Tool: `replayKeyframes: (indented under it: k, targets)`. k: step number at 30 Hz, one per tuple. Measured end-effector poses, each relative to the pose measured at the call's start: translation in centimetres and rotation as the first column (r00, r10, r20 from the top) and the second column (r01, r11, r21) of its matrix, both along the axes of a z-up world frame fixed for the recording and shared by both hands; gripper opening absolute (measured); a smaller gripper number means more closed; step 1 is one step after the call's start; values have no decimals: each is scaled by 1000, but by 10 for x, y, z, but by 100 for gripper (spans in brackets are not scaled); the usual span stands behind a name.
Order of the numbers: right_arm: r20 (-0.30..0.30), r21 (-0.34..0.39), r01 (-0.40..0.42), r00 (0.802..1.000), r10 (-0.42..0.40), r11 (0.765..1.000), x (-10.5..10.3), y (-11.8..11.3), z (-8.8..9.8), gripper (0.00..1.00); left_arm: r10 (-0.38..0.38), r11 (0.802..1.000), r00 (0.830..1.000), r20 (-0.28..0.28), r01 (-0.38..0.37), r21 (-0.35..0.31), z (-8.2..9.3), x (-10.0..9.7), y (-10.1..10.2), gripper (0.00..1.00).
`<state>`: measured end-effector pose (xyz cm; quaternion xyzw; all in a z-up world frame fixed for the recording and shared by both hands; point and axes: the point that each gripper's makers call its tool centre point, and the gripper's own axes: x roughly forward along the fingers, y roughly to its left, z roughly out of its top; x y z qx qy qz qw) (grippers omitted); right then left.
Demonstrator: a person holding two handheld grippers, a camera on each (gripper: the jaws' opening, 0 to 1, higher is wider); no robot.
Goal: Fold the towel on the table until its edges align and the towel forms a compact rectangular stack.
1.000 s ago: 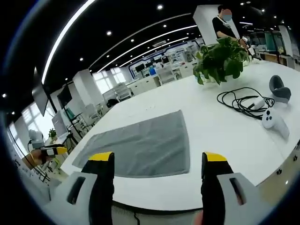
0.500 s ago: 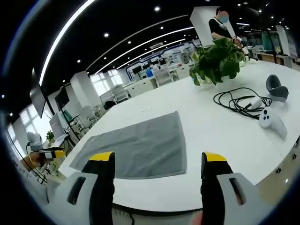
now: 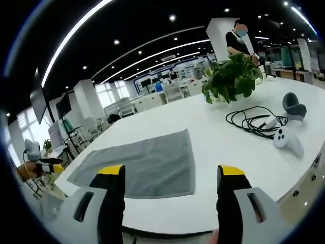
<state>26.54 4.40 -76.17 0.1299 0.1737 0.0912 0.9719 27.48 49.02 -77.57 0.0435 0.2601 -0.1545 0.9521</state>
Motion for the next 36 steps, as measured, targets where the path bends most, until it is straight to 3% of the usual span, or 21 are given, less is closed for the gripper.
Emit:
replayKeyframes:
  k: [10, 15, 21, 28, 36]
  targets:
    - [14, -87, 9, 1000, -8, 996, 0, -4, -1, 74, -90, 996, 996, 14, 90, -9, 1, -6, 1, 87]
    - [8, -99, 22, 1000, -21, 995, 0, -6, -2, 76, -151, 988, 988, 15, 151, -29, -3, -7, -8, 87]
    - [-12, -92, 37, 999, -38, 995, -2, -5, -5, 76, -171, 982, 985, -12, 169, -82, -11, -5, -12, 87]
    - [-69, -162, -27, 998, 16, 986, -1, 3, -15, 75, -155, 985, 988, 4, 155, -71, -5, 3, -6, 87]
    - [-35, -177, -54, 998, 49, 983, -3, 9, -9, 75, -92, 995, 996, 9, 92, -44, -5, 4, 0, 87]
